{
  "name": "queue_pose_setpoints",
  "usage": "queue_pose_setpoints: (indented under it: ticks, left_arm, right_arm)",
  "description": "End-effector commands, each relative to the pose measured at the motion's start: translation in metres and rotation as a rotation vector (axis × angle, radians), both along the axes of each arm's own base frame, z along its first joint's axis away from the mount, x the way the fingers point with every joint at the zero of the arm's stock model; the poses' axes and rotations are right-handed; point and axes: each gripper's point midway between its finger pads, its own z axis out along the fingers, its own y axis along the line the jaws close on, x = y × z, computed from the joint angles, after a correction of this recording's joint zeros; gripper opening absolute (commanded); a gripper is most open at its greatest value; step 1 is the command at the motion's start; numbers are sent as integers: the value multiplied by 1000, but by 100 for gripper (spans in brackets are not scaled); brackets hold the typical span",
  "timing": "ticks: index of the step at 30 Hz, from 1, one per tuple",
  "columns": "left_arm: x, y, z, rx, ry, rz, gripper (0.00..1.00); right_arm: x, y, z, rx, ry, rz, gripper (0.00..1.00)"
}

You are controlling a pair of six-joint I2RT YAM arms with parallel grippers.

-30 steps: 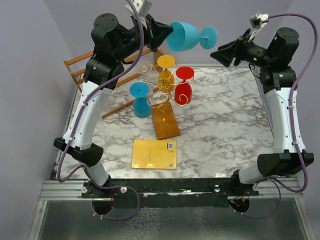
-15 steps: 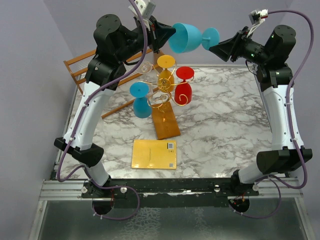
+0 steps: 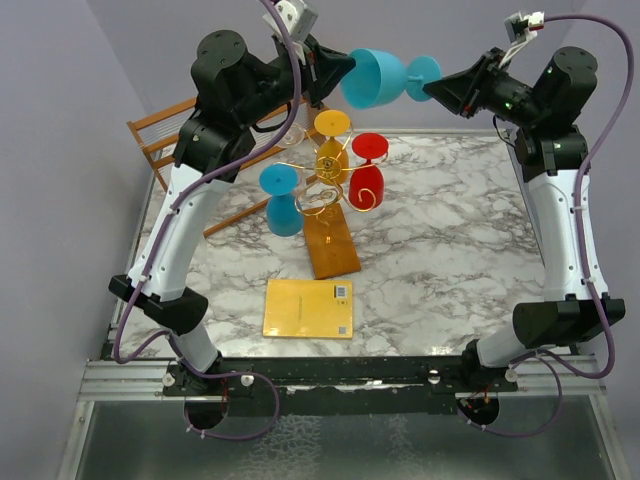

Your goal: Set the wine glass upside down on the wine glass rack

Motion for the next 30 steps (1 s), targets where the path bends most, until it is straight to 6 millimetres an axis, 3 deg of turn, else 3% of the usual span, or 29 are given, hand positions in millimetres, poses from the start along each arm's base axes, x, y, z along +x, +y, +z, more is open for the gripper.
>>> queue_pose_setpoints:
  ticks: [1,3,6,12,17,21,26,30]
  left_arm:
    - [-4,2,8,-5,-32,15,0]
    - [-3,0,4,3,-27,14,0]
    - [-1,-1,-3,21,-21,13,1]
    - [-10,3,-11,60,-20,5,21]
    - [-18,11,-19,107,-24,15,46]
    - [-22,26,-23,160,-47,57,64]
    - [-26,47,-23,193,-65,105,80]
    - [-27,58,-22,208,-71,130,86]
  right_arm:
    - [5,-2,13,21,-28,-37,10]
    - [7,-4,12,24,-22,-55,2]
    - [9,-8,12,18,-25,-91,1]
    - [13,-21,10,-34,-64,-180,1]
    - [13,-33,15,-98,-120,-241,1]
    - [11,-46,23,-222,-223,-295,1]
    - [-5,-59,35,-455,-393,-322,1]
    - [-21,-73,37,-640,-474,-341,1]
